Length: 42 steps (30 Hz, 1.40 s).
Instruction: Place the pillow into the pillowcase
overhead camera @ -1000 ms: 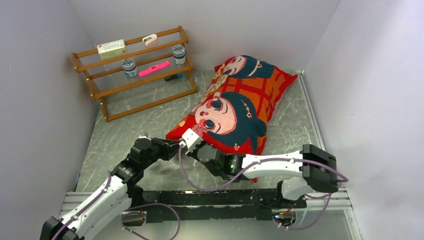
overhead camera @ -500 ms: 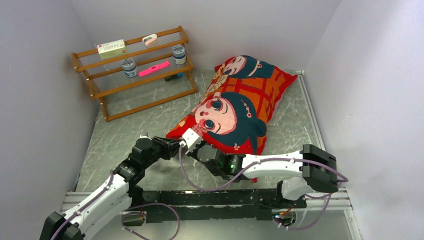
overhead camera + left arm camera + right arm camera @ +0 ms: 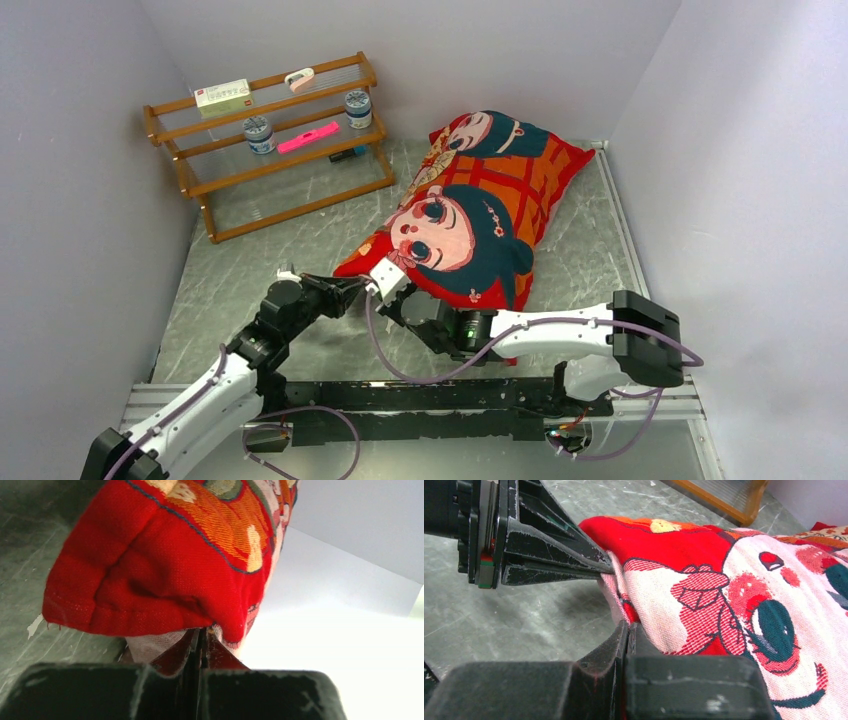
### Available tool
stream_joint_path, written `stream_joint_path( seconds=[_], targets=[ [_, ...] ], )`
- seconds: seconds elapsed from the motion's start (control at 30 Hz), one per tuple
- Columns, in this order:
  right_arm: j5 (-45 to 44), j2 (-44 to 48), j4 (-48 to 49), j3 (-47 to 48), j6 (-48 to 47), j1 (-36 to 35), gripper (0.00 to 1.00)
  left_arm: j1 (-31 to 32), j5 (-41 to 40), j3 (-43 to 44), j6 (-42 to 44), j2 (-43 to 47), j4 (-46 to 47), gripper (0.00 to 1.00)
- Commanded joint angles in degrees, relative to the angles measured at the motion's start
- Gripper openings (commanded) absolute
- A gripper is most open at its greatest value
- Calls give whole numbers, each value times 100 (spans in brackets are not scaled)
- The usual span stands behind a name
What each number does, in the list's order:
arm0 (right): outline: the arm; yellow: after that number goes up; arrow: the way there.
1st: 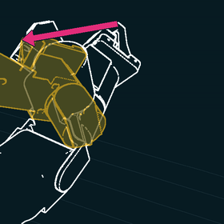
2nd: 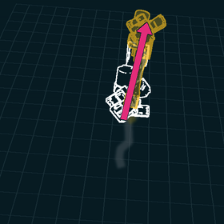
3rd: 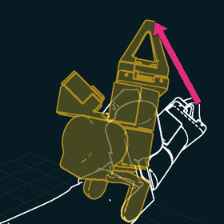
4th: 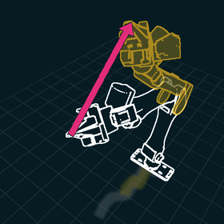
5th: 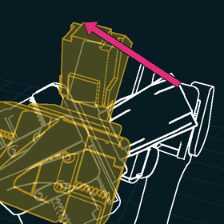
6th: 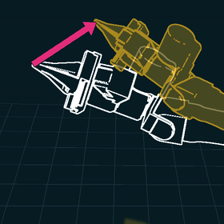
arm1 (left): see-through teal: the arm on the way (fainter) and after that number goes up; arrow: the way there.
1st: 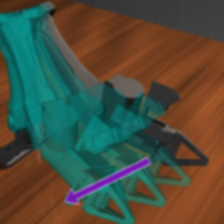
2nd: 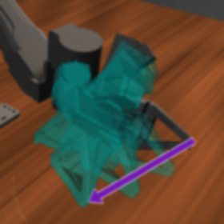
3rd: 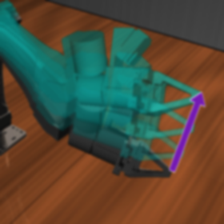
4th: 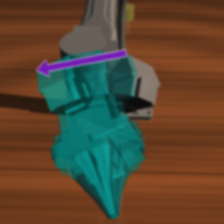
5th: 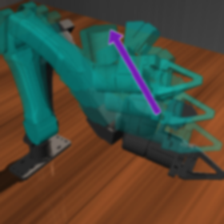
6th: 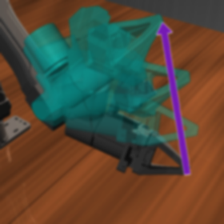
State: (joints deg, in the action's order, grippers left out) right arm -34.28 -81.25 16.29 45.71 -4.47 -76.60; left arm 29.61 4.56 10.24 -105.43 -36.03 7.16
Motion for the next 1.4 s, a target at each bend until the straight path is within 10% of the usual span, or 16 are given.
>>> stream_joint_path(
  seconds=[0.0,0.37,0.8,1.37],
  targets=[
    [249,402,126,89,385,-23,4,10,-425,37,423,364,227,5],
    [1005,1703,-1022,484,1451,31,56,1,288,-209,1063,-276,2765,5],
    [844,1321,-1603,1181,899,35,24,1,501,345,1715,-124,3689,5],
    [269,1579,-2237,1274,-578,31,30,1,1041,430,2048,-647,5106,5]
  ],
)
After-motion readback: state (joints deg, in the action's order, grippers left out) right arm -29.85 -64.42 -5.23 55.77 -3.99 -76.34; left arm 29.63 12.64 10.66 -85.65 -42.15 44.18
